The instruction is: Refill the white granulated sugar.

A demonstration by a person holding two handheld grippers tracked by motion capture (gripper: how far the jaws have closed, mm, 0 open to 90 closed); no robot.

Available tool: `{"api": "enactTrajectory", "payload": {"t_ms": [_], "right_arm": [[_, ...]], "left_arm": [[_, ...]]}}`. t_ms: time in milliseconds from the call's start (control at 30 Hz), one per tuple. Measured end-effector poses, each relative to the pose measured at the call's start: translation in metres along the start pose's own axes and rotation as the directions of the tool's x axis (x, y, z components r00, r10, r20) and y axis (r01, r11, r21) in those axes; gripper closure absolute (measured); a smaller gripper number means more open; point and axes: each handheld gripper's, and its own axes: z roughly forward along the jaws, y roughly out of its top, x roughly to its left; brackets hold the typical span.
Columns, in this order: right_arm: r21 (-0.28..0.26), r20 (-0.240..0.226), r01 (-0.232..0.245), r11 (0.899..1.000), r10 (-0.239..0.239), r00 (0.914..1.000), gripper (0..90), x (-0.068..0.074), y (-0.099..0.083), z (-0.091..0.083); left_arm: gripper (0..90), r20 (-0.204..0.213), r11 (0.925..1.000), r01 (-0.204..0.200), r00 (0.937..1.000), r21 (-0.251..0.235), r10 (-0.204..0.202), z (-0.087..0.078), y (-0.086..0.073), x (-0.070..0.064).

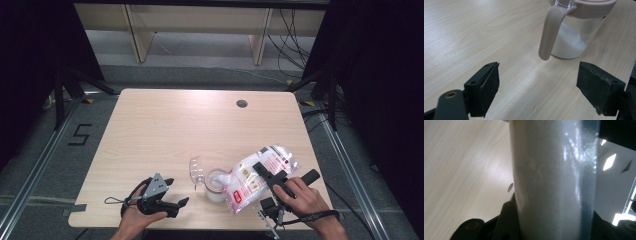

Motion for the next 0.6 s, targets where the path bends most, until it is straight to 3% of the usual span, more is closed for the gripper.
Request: {"api": "enactTrajectory", "payload": {"t_ms": [67, 267, 400, 600], "right_arm": [[0.001, -0.002, 0.0, 1.0, 0.0, 1.0, 71.9, 0.0006, 0.0, 0.0004], [0.002, -0.003, 0.001, 1.0, -0.001, 1.0, 71.9, 0.0001, -0.0002, 0.0004], [-0.002, 0.01, -0.007, 1.0, 0.007, 0.9999, 71.9, 0.0012, -0.0013, 0.0002], [-0.002, -0.007, 0.001, 1.0, -0.001, 1.0, 71.9, 0.0024, -0.0011, 0.0012]], "left_arm": [[18.0, -0.007, 0.9994, -0.027, 0.9996, 0.022, 0.027, -0.0011, 0.0004, 0.0016], [17.9, 0.001, 1.0, 0.001, 1.0, -0.002, -0.001, 0.0001, 0.0001, -0.0001], [18.0, 0.002, 1.0, -0.003, 1.0, -0.001, 0.003, 0.0005, 0.0006, -0.0006], [17.9, 0.009, 1.0, -0.002, 1.0, -0.001, 0.002, 0.0013, 0.0004, -0.0015]]}}
